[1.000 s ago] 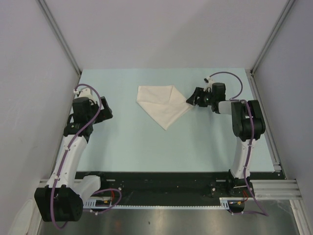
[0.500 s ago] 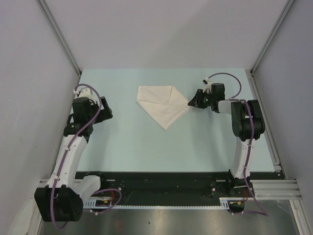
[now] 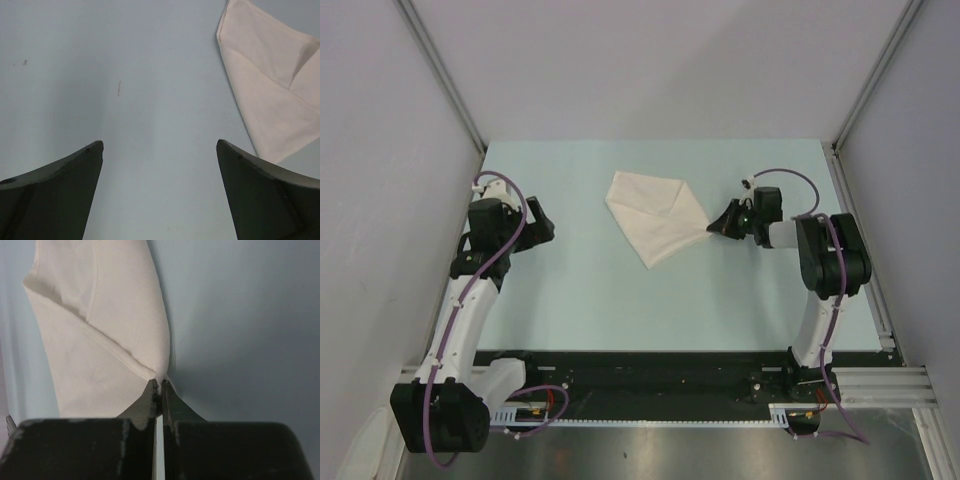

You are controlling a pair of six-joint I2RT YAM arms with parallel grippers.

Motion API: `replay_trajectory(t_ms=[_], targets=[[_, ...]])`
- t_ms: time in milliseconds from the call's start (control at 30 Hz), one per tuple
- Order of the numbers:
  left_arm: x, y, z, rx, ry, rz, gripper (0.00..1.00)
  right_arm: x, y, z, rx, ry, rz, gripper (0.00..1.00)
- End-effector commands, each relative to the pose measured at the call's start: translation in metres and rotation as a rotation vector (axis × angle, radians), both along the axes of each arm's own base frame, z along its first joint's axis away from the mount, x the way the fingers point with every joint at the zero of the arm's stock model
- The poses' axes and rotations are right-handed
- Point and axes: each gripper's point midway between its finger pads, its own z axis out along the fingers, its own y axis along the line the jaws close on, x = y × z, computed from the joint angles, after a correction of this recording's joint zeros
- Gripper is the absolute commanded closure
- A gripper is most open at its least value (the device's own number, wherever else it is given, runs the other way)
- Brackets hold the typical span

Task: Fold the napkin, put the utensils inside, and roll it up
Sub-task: Roll the napkin with the utensil

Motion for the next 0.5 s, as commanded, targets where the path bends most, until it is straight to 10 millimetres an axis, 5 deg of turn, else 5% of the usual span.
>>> replay_trajectory(t_ms=[0, 200, 467], targets=[[0.004, -0.027, 0.014, -0.123, -0.059, -0.073, 0.01, -0.033, 0.011, 0.004, -0.009, 0.064, -0.062, 1.0], [-0.012, -0.078, -0.012, -0.306, -0.004, -0.175, 0.01, -0.081, 0.033, 0.009, -0.067, 0.072, -0.107, 1.0], [-0.023, -0.132, -0.057, -0.489, -0.019, -0.229, 0.1, -0.155, 0.034, -0.011, -0.091, 0.162, -0.216, 1.0]])
